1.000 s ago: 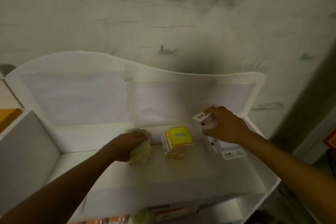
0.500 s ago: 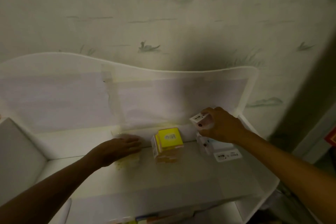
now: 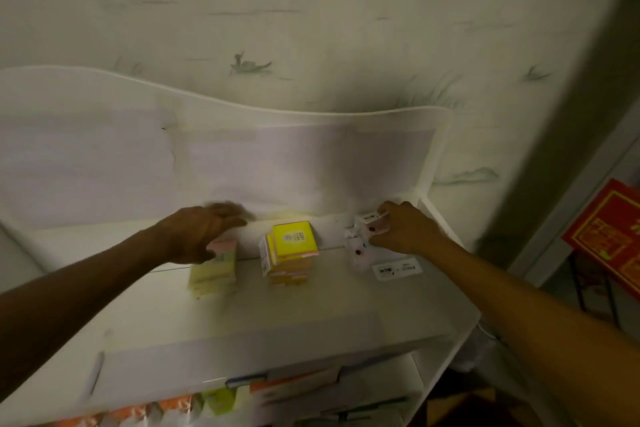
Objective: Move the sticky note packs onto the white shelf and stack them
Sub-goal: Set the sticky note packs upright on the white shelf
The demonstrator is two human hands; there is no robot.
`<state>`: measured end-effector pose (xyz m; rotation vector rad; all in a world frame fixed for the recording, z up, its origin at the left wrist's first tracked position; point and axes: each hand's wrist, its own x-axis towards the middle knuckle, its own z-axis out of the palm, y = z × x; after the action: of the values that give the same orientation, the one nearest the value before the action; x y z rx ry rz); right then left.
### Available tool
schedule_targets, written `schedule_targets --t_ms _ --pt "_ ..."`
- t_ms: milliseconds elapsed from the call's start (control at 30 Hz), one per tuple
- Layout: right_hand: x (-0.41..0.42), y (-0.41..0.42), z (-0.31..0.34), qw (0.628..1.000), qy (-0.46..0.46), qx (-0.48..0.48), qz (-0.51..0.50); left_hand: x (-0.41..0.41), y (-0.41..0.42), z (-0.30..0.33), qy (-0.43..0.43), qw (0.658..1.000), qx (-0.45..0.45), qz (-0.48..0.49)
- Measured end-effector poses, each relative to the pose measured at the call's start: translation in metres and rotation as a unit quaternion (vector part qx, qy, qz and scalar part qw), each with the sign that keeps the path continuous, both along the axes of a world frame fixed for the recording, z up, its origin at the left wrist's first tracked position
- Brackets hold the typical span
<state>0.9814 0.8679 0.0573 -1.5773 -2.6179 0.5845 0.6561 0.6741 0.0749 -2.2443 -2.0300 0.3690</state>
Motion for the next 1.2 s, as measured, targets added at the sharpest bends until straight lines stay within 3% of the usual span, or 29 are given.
schedule_targets --t_ms 300,433,633,800,933,1200 --pt "-0.009 -0.004 -0.047 0.999 -0.025 0.013 -0.038 0.049 0.012 0.020 -0.013 0.990 0.007 0.141" --pt "-0.008 -0.002 -0.051 0.999 -0.019 0.027 -0.036 0.059 0.010 0.013 -0.017 0.987 -0.012 0.159" --pt "-0.007 0.006 -0.046 0.998 -0.051 -0.044 -0.022 0.067 0.002 0.000 -0.024 0.986 -0.036 0.161" --pt "0.000 0.003 -0.013 0.999 -0.017 -0.047 -0.013 0.073 -0.001 0.002 -0.043 0.984 -0.032 0.169" --pt "0.008 0.005 0.024 1.000 -0.024 0.017 0.003 0.078 -0.001 0.010 -0.068 0.980 -0.016 0.184" --pt "-0.006 -0.021 0.077 0.986 0.035 0.051 0.153 0.086 0.000 0.025 -0.103 0.971 0.029 0.212"
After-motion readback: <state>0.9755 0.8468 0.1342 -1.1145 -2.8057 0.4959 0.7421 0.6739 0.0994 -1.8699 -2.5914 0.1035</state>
